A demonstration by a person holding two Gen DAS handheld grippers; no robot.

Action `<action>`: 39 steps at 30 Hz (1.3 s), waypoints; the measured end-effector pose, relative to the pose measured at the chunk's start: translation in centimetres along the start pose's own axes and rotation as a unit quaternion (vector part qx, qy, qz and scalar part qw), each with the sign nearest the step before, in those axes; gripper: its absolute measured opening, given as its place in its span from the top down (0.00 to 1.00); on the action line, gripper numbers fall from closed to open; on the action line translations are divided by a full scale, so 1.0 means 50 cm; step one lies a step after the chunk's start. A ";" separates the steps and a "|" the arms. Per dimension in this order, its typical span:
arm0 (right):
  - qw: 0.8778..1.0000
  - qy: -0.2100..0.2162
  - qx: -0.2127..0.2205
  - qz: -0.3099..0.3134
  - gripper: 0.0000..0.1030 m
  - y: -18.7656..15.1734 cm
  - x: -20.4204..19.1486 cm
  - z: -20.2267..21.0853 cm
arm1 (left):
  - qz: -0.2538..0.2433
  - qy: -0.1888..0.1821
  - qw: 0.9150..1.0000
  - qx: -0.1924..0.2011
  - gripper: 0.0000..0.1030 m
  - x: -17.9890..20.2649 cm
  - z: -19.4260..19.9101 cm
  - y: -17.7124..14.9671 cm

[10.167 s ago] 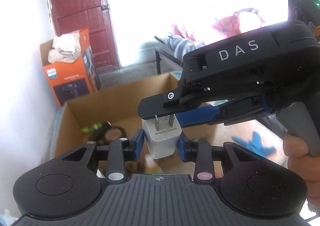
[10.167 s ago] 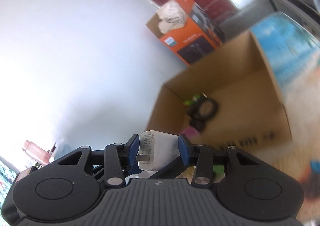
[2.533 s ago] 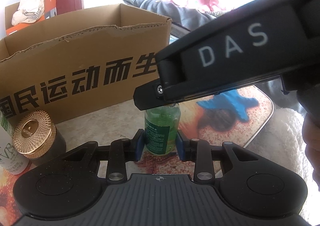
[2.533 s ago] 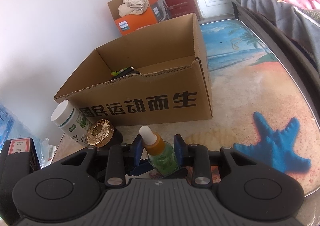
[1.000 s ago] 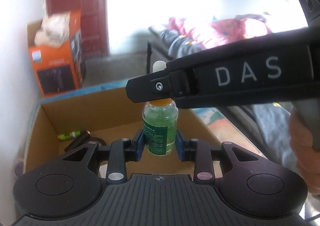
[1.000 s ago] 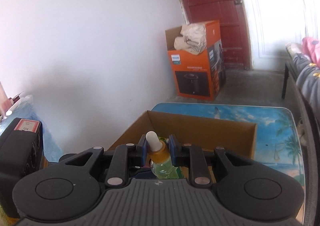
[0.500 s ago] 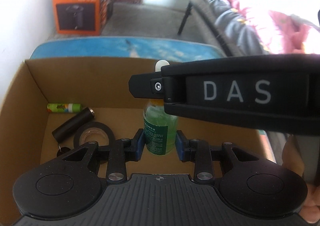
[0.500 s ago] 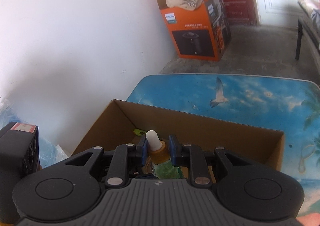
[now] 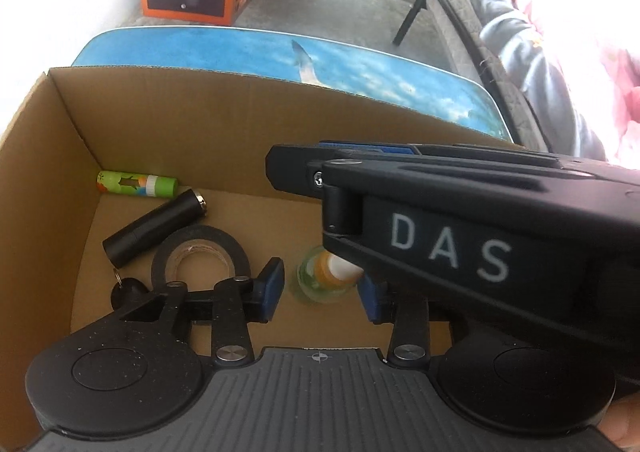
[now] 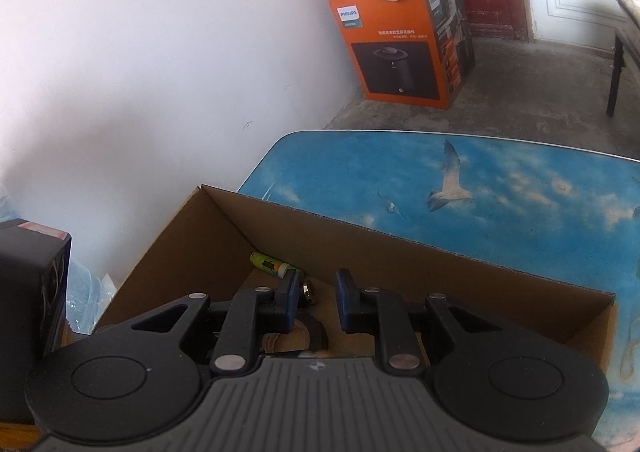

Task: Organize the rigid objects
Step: 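Lift the dropper bottle into the box and open the right tool, then withdraw the right tool and move it to the gold-lidded jar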

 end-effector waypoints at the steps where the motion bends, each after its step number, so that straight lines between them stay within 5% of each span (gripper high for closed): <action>1: 1.000 0.001 0.001 -0.001 0.78 -0.001 0.000 0.001 | -0.002 0.002 1.000 0.003 0.61 0.002 -0.003 0.000; 9: 1.000 -0.008 0.022 -0.018 0.78 -0.001 0.015 0.059 | -0.005 0.000 1.000 0.018 0.57 0.007 0.010 -0.001; 19: 0.992 0.006 0.107 -0.064 0.75 -0.063 -0.015 0.295 | -0.043 -0.052 0.996 0.060 0.23 0.033 0.143 -0.075; 23: 0.984 0.025 0.161 -0.077 0.52 -0.131 -0.051 0.402 | -0.068 -0.079 0.991 0.079 0.11 0.023 0.210 -0.149; 26: 0.978 0.036 0.183 -0.089 0.46 -0.202 -0.073 0.449 | -0.098 -0.090 0.987 0.089 0.08 0.012 0.247 -0.214; 30: 0.976 0.027 0.176 -0.123 0.37 -0.303 -0.082 0.447 | -0.115 -0.108 0.982 0.105 0.04 -0.012 0.274 -0.292; 39: 0.978 -0.007 0.082 -0.194 0.37 -0.446 -0.095 0.314 | -0.123 -0.090 0.982 0.109 0.04 -0.073 0.230 -0.400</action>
Point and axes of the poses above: each gripper's, at about its wrist camera, not at the fingertips, and z roughly against the way its jaws point, x to its right, y to its top, the point moved 7 cm from there along -z, roughly the way its jaws point, and after that the axes turned 5 degrees about z, right-handed, at the moved point
